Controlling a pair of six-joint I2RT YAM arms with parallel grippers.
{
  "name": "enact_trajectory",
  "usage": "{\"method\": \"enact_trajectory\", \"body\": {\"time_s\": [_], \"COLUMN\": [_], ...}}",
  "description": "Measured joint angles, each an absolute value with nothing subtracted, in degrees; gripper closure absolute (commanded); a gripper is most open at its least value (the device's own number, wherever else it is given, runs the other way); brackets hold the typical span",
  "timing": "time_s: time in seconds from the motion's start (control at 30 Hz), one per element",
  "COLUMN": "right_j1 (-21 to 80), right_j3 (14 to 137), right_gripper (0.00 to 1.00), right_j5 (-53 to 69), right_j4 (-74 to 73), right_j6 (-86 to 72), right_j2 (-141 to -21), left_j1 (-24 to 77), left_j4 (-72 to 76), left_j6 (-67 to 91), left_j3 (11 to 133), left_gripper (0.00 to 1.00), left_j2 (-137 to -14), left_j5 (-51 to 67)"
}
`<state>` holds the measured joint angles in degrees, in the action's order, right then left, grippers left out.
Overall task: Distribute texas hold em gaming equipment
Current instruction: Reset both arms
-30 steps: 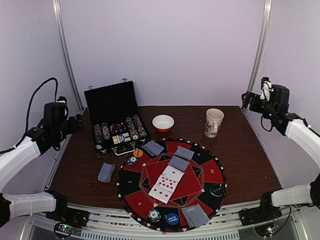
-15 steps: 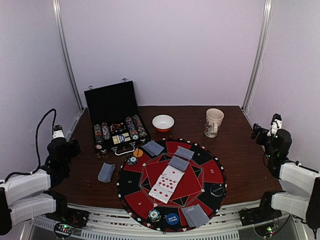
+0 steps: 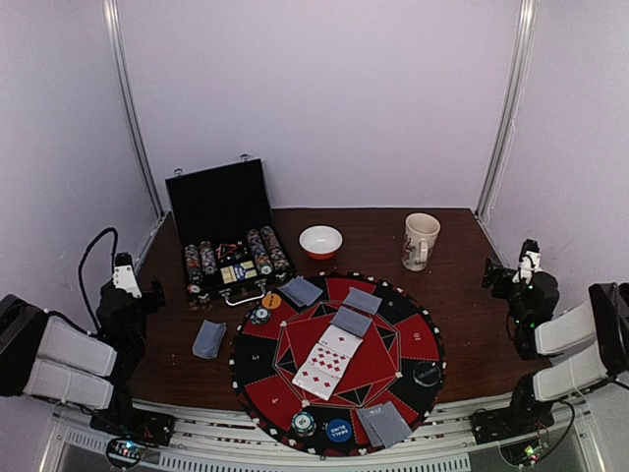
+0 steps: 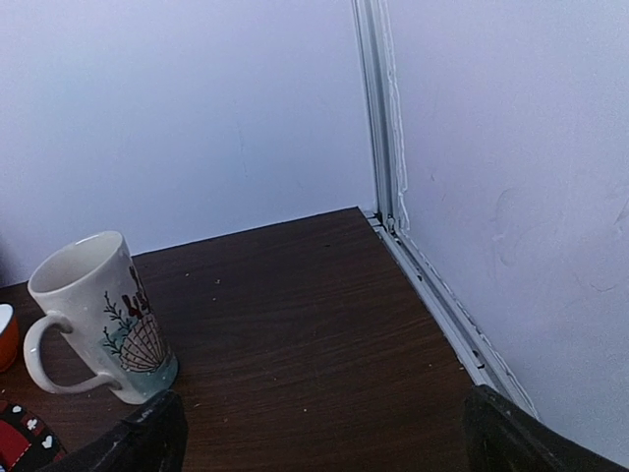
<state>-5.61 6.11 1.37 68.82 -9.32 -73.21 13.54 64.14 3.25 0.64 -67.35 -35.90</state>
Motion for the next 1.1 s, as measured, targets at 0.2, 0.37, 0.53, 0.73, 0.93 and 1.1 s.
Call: {"method": "enact_trajectory", "body": {"time_s": [0.2,0.37,0.53,0.73,0.93,1.1], "right_j1": [-4.9,-4.4,-3.4,-2.9,-2.5,-2.4], "right_j3": [6.0,6.1,6.4,9.5,9.7,9.9], "right_gripper": [0.00,0.00,0.00,0.00,0.00,0.00], "right_j5": [3.9,5.1,5.6,5.6,5.6,5.6], "right_j4": [76.1,81.9,84.1,83.4,82.5,81.8], "right_j6": [-9.2,-9.1,-8.9,-8.1,-7.6,-7.4], "right_j2": [-79.1,-85.0,-90.1,-90.0,-90.0,-90.0], "left_j1": [13.5,13.3,13.1,13.1,13.1,13.1], "left_j4": [81.0,86.5,88.9,88.9,88.9,88.9], "left_j6": [-2.1,-4.2,-5.5,-6.4,-6.6,-6.6], "left_j3": [2.6,3.3,1.9,2.0,2.4,2.4], "left_gripper": [0.02,0.02,0.02,0.02,0.02,0.02], "left_j2": [-84.2,-89.4,-92.3,-93.8,-93.8,-93.8], "left_j5": [-33.8,-30.8,-27.5,-25.6,-25.3,-25.2]}}
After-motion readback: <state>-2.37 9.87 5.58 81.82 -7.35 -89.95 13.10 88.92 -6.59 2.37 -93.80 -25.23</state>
